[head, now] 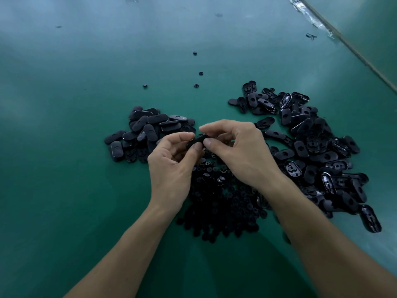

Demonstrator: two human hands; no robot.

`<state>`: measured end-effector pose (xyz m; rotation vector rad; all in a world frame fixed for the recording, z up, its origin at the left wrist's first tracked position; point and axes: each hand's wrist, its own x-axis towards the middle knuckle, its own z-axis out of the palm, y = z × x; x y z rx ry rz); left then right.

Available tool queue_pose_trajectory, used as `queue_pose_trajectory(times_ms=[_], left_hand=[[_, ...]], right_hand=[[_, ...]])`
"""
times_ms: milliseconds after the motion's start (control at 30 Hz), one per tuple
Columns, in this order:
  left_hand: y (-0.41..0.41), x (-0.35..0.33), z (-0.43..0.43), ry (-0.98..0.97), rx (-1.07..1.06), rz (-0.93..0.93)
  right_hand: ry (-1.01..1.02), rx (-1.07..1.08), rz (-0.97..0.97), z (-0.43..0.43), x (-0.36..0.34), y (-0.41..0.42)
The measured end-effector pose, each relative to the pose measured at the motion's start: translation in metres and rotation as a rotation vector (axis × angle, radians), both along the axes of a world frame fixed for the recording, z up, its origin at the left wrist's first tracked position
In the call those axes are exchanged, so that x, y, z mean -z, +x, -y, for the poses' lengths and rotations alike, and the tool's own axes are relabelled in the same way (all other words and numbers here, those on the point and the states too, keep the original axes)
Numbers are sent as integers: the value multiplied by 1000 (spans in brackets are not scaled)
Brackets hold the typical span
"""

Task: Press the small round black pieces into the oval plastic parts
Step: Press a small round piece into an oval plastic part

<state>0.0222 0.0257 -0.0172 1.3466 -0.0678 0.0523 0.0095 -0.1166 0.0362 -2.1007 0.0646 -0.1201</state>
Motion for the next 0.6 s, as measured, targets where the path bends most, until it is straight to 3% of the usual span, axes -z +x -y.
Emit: queue_pose_trajectory(times_ms=[600], left_hand=[[-1,-3,1,-6,48,-10]], right_hand=[[-95,-114,40,16,-5,7]])
